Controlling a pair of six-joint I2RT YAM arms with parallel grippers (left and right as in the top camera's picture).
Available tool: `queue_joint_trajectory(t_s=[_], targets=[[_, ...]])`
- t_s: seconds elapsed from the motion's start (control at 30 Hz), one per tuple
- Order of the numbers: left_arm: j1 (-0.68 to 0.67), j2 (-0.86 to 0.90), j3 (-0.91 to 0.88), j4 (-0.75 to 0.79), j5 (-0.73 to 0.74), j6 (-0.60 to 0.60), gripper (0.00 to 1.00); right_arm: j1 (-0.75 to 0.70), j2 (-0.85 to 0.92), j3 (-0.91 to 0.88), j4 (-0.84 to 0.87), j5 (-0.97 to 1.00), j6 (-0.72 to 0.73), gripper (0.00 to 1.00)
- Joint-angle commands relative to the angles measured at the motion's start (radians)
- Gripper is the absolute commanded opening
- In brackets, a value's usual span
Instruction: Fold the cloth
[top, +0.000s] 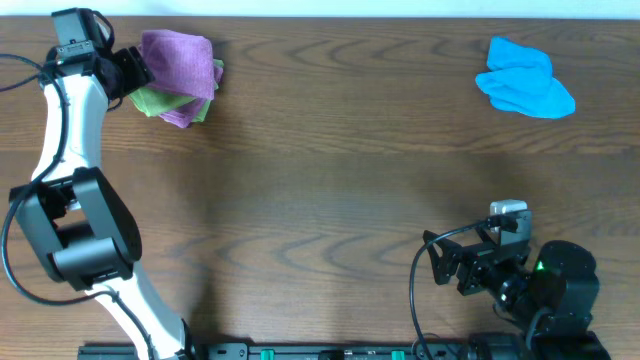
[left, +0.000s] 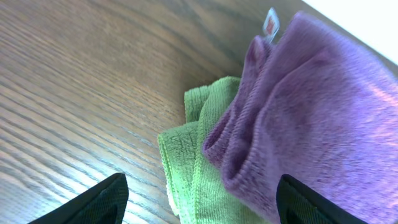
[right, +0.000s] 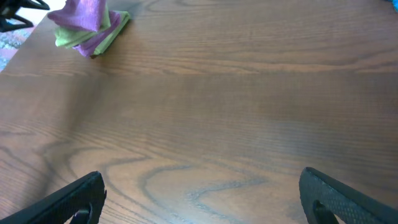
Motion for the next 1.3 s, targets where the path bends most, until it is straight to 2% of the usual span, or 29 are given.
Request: queue_joint_trajectory(t_s=[0.0, 0.17, 0.2, 0.23, 0.27, 0.3, 0.33, 0.37, 0.47, 0.57, 0.8, 1.27], targets=[[0.005, -0.045, 0.002, -0.005, -0.018, 0.018, 0.77, -0.008, -0.003, -0.006, -0.001, -0.007, 0.015, 0.99], [0.004, -0.095, 0.002, -0.004, -0.009, 0.017, 0.77, -0.008, -0.003, -0.006, -0.001, -0.007, 0.014, 0.99], [0.004, -0.108, 0.002, -0.002, -0.007, 0.016, 0.71, -0.008, -0.003, -0.006, -0.001, -0.007, 0.014, 0.99], [0.002, -0.116, 0.002, 0.003, 0.007, 0.016, 0.59, -0.008, -0.003, -0.006, -0.001, -0.007, 0.015, 0.99], [-0.001, -0.124, 0.002, 0.014, 0.032, 0.009, 0.38, -0.008, -0.003, -0.006, -0.001, -0.007, 0.015, 0.99], [-0.004, -0.126, 0.002, 0.031, 0.070, -0.011, 0.23, -0.008, -0.003, -0.006, -0.001, -0.007, 0.015, 0.99], [-0.007, -0.126, 0.002, 0.051, 0.103, -0.038, 0.12, -0.008, -0.003, -0.006, -0.001, -0.007, 0.014, 0.99], [-0.012, -0.124, 0.002, 0.073, 0.129, -0.072, 0.06, -0.008, -0.003, -0.006, -0.001, -0.007, 0.015, 0.99], [-0.042, -0.101, 0.002, 0.170, 0.149, -0.189, 0.06, -0.008, -0.003, -0.006, -0.001, -0.007, 0.015, 0.99], [-0.076, -0.070, 0.002, 0.228, 0.148, -0.227, 0.06, -0.008, -0.003, -0.006, -0.001, -0.007, 0.014, 0.99], [-0.151, 0.046, 0.002, 0.364, 0.124, -0.269, 0.06, -0.008, -0.003, -0.006, -0.001, -0.007, 0.014, 0.99], [-0.153, 0.206, 0.002, 0.483, 0.083, -0.304, 0.06, -0.008, -0.003, -0.006, -0.001, -0.007, 0.014, 0.99]])
